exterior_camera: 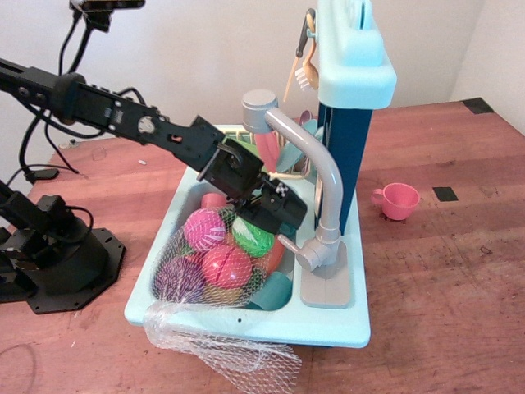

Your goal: Turn lever vertical to front

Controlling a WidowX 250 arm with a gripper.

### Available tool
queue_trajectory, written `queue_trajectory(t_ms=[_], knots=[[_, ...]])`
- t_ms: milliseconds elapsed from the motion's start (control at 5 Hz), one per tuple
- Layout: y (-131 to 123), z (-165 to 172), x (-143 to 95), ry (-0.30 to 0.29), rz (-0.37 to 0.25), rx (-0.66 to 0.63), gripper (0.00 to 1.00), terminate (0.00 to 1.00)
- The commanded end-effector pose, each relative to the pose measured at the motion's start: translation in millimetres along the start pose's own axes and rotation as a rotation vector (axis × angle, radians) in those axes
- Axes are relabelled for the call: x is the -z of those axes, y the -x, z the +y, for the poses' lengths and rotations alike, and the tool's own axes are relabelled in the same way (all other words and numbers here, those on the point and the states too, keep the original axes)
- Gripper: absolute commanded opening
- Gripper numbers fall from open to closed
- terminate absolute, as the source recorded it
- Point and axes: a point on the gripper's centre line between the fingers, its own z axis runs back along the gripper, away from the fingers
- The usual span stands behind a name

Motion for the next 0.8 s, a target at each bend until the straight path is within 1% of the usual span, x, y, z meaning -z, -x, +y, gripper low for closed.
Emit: queue_trajectory(t_ms=[0,200,400,600], knots=[[-16,-3,-2,0.019,-0.002,0.03,1.0,0.0],[-10,6,5,0.03,0.043,0.015,1.0,0.0],[-2,16,-20,0.031,0.063,0.009,1.0,0.0],[-2,16,-20,0.031,0.063,0.009,1.0,0.0]])
